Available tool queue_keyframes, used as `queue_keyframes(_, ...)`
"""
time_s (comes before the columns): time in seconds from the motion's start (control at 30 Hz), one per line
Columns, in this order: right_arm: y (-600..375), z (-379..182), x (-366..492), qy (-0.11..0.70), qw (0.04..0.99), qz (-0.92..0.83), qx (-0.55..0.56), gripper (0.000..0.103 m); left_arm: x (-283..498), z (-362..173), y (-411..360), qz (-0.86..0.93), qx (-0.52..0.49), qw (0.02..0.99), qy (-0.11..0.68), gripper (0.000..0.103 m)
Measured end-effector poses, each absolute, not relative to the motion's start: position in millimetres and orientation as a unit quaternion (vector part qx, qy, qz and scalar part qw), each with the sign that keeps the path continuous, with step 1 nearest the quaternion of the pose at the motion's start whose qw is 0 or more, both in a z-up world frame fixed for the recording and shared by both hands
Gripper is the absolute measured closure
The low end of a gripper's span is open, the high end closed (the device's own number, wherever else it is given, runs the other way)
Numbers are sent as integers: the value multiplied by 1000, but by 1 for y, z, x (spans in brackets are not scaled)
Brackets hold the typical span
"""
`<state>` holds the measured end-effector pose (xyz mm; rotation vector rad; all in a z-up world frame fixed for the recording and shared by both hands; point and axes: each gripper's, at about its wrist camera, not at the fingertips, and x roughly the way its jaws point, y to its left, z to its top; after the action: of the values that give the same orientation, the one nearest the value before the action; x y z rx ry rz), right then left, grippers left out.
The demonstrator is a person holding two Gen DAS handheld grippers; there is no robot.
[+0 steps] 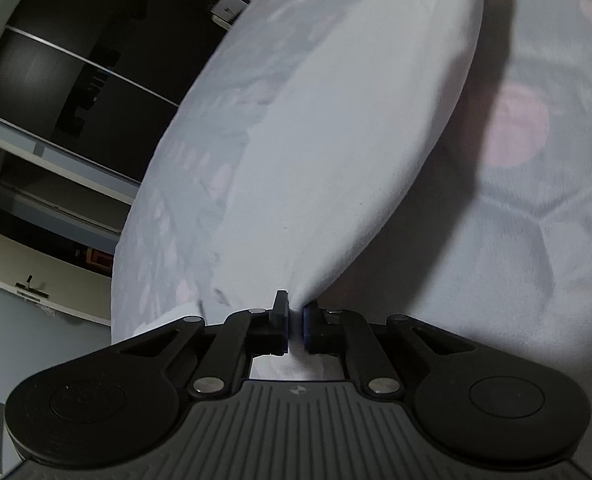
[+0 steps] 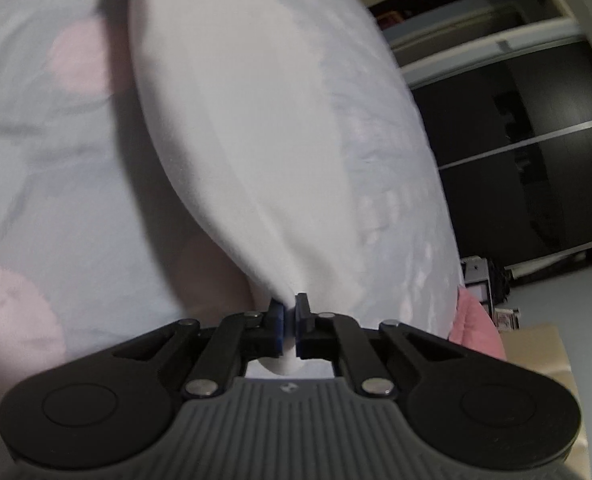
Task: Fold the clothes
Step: 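Grasp the folded shirt end with the right gripper while the left gripper grasps it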
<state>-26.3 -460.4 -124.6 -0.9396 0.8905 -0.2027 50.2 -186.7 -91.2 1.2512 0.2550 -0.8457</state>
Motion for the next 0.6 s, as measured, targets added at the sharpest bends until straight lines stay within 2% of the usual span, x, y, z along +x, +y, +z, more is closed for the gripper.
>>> queue_keyframes(0.27,-433,-74,-67,399,821,-94,-398,98,25,-43,-161,-404,545,727,110,99)
queue_keyframes(0.6,-393,-56,-145,414,826,-43,-381,98,-27,-16,-121,-453,538,697,138,99)
